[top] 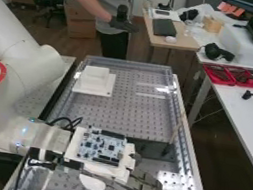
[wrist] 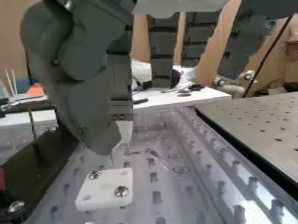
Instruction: Grab the paper clip and place it in the clear container
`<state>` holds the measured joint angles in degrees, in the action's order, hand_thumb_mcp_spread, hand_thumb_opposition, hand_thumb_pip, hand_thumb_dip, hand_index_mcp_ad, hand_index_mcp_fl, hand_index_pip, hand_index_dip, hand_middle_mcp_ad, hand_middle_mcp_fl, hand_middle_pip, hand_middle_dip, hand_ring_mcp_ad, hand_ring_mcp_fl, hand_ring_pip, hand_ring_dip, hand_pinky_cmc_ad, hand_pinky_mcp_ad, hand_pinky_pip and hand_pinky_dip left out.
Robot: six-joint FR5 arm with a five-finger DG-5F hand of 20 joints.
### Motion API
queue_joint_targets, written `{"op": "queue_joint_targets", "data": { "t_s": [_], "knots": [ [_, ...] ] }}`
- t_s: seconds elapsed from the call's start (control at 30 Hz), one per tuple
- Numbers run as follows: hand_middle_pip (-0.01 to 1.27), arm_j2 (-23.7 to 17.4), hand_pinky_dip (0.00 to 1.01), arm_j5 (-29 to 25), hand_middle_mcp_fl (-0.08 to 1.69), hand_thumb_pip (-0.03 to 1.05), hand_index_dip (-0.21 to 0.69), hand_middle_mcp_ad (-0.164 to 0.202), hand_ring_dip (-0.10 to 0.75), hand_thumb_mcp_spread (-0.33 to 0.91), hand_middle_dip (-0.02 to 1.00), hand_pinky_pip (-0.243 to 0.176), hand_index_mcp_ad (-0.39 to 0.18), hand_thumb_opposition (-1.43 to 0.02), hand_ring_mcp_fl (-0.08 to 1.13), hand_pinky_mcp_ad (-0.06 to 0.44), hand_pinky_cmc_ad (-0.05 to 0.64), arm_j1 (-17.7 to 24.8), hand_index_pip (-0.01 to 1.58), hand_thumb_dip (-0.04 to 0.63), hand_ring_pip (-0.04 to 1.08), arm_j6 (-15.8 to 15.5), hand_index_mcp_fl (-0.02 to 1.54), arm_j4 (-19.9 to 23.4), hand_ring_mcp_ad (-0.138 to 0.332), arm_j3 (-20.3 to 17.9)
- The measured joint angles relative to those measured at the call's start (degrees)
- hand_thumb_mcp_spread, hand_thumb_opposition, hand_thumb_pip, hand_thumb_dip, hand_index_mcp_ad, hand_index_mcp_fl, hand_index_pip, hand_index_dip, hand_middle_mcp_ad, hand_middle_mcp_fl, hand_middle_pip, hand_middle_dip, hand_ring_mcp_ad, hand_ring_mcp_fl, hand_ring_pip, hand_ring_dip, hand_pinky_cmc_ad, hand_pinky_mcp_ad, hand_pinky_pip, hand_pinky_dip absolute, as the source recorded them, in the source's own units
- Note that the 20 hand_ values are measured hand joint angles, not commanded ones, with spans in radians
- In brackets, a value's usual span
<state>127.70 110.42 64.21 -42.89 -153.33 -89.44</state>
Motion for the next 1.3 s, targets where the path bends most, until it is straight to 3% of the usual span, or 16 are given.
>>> {"op": "queue_joint_targets", "data": {
  "t_s": [0.23,0.53,0.7,0.9,1.3],
  "knots": [
    [0.12,-2.38,0.21,-0.99,0.31,0.63,0.0,0.073,0.119,0.45,0.22,0.063,-0.218,-0.96,0.07,0.278,0.335,0.45,1.32,0.255,0.11,3.16,0.68,2.34,0.103,-1.56],
    [0.12,-10.28,0.21,-1.3,0.33,0.63,0.0,0.073,0.119,0.46,0.22,0.066,-0.218,-0.97,0.06,0.278,0.339,3.82,1.31,0.255,0.11,8.25,0.7,9.95,0.103,-8.0],
    [0.12,-15.65,0.21,-1.1,0.33,0.63,0.0,0.073,0.119,0.46,0.22,0.066,-0.218,-0.97,0.06,0.278,0.339,7.49,1.31,0.255,0.11,10.57,0.7,13.96,0.103,-12.57],
    [0.12,-20.1,0.21,-1.38,0.32,0.63,0.0,0.075,0.119,0.46,0.22,0.066,-0.218,-0.98,0.06,0.278,0.34,12.5,1.29,0.253,0.11,11.71,0.7,15.42,0.103,-15.87],
    [0.12,-22.85,0.21,-7.4,0.32,0.63,0.0,0.073,0.119,0.46,0.22,0.066,-0.216,-0.98,0.06,0.278,0.34,24.04,1.3,0.255,0.11,12.7,0.7,14.95,0.103,-17.89]
  ]
}}
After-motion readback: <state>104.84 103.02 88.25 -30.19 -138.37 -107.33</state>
